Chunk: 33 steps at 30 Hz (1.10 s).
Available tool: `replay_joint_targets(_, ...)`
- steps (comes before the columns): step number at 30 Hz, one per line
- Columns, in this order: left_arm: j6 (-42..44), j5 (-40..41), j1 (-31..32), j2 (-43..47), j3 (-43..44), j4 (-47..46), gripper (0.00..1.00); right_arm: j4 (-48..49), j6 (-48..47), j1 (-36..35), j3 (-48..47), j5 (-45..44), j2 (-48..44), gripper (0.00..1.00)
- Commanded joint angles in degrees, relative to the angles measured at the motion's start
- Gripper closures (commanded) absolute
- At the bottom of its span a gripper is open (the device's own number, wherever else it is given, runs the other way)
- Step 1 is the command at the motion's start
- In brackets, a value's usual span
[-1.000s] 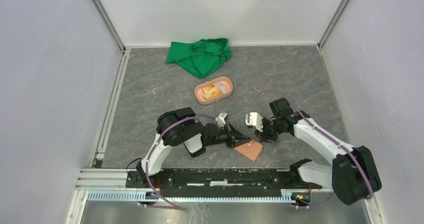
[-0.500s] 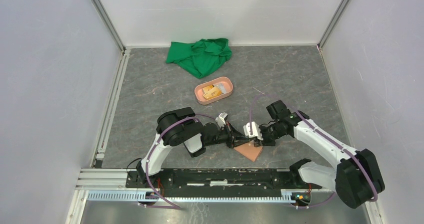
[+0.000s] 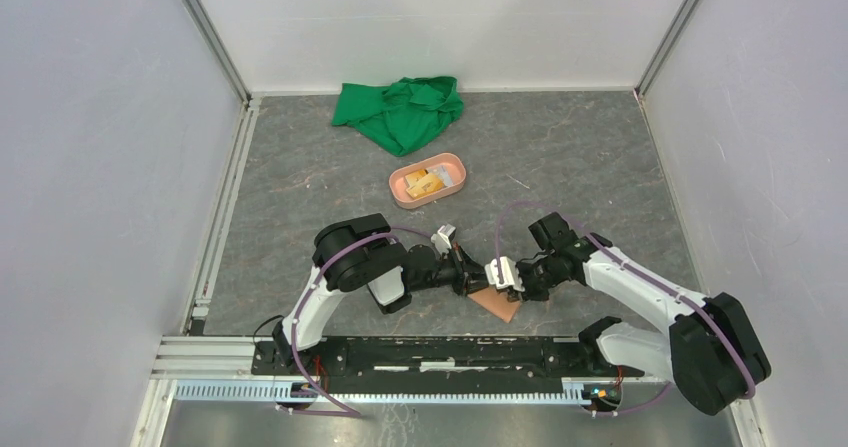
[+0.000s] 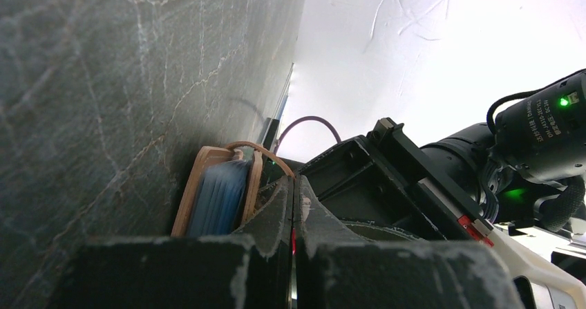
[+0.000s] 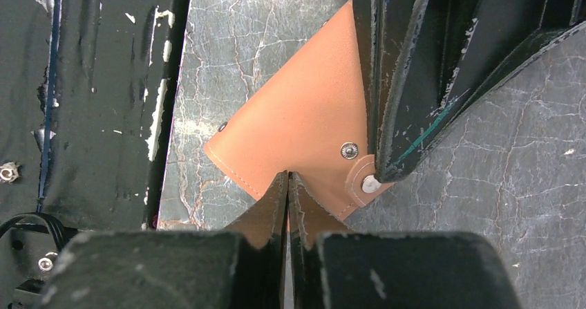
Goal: Put the credit cards into the card holder
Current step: Close the card holder at the center of the board.
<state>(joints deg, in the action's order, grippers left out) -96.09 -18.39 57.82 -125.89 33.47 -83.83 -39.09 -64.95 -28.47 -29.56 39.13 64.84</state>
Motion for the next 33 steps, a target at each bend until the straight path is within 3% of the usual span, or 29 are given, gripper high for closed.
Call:
replay_joint_targets(1, 1.7, -5.21, 0.88, -0.92, 1.87, 4.65, 0.98, 1.16, -0.17, -0.18, -0.26, -4.67, 1.87, 0.95)
replay_joint_targets(20, 3.58, -5.35, 0.64, 0.69, -3.42, 4.6, 0.98, 2.38, 3.3, -0.13, -0.63, -7.18, 3.79, 1.0)
replay_joint_targets(33, 9.57, -3.53, 0.62, 6.68, -3.68, 16.33, 0.98, 3.33, 4.74, -0.15, -0.6, -8.01, 4.24, 1.0)
